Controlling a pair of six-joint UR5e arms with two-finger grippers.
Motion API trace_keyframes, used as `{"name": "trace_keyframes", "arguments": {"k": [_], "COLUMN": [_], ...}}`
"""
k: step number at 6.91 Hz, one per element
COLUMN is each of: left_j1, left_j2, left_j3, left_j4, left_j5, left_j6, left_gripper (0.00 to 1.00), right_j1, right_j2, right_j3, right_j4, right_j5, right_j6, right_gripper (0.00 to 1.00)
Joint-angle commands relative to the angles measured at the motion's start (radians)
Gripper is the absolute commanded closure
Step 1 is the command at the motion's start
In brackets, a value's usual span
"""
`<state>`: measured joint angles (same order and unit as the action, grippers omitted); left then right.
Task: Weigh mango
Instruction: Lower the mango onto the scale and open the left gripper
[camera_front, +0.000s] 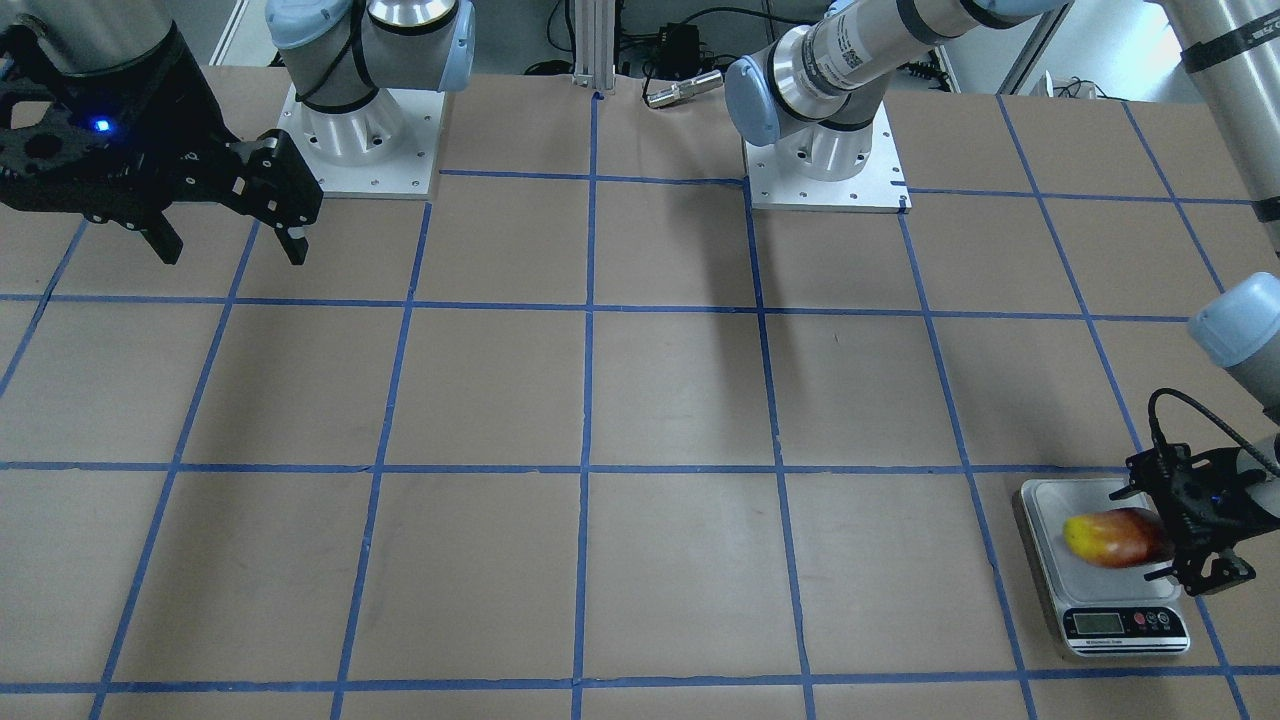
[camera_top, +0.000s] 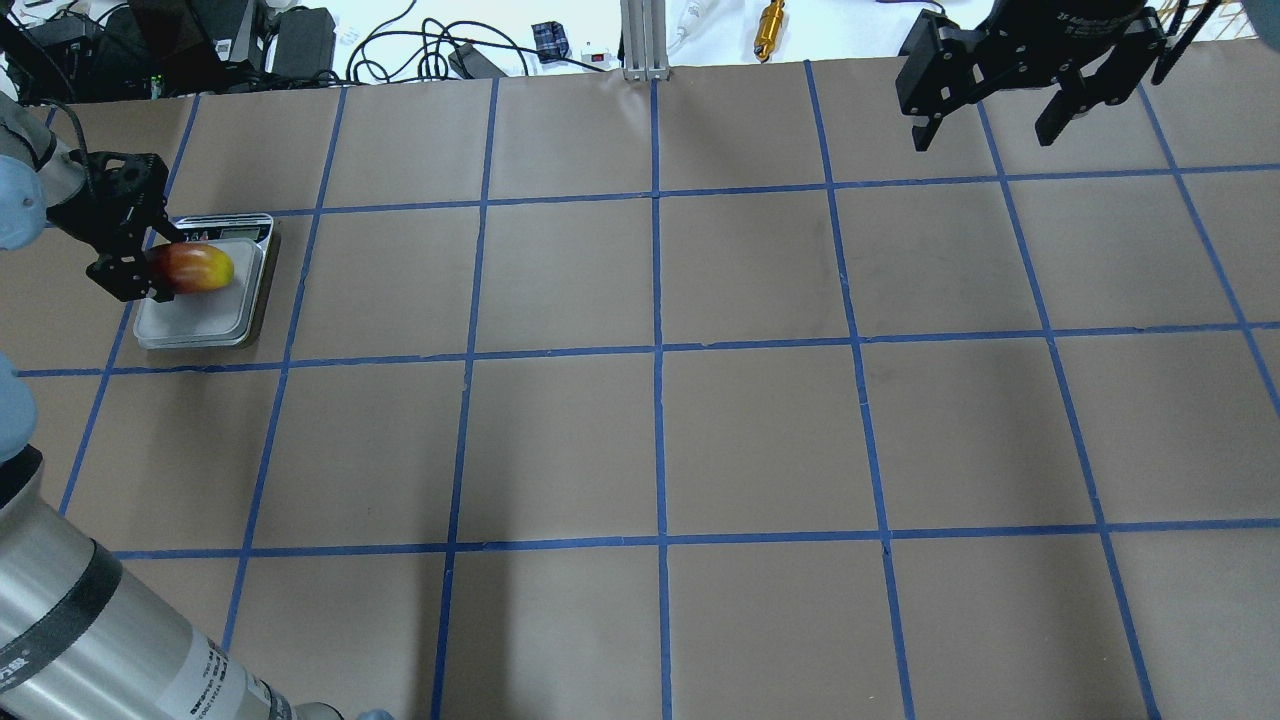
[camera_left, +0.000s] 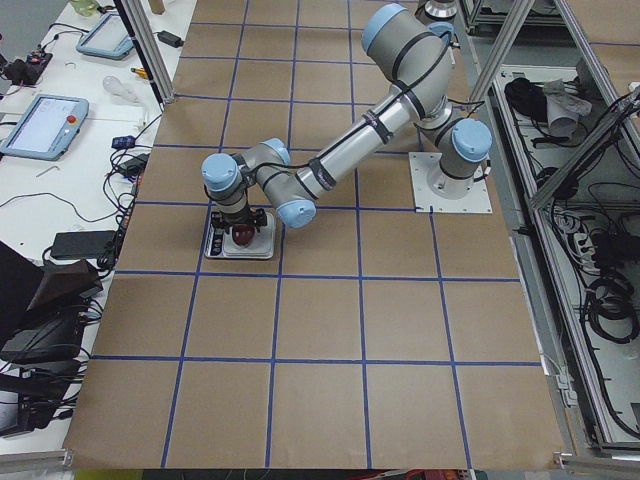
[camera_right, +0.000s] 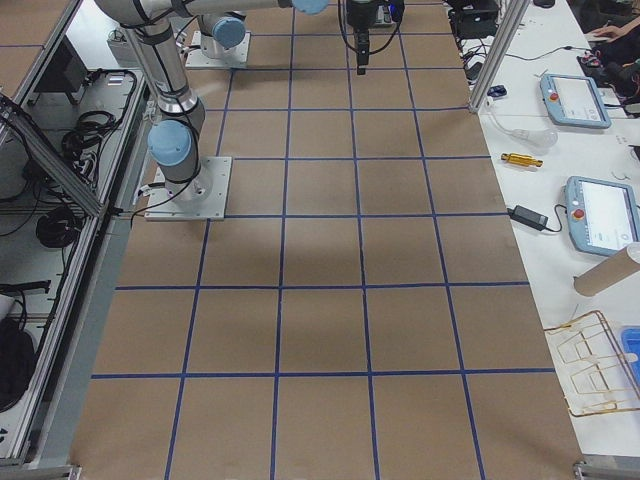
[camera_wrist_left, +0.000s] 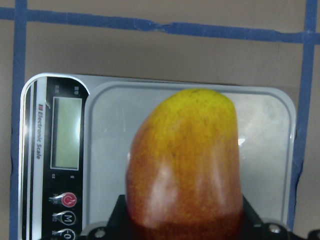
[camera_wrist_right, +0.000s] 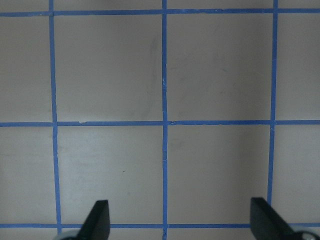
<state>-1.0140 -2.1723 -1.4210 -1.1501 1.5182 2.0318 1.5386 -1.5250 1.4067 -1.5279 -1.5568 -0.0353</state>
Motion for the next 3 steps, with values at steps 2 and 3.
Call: {"name": "trace_keyframes", "arguments": {"k": [2, 3], "left_j1": [0.008, 0.009], "left_j2": [0.150, 0.240], "left_j3": [-0.010, -0.010], "left_j4": [-0.183, -0.291], "left_j5": [0.002, 0.011], "left_j6": [-0.112, -0.171], "left_gripper": [0.00, 0.00], "right_j1": [0.000, 0.000], "right_j2": [0.000, 0.000], "right_j3": [0.000, 0.000], "right_j4": [0.000, 0.000], "right_j5": [0.000, 0.000], "right_j6": [0.000, 0.000], "right_gripper": [0.00, 0.00]}}
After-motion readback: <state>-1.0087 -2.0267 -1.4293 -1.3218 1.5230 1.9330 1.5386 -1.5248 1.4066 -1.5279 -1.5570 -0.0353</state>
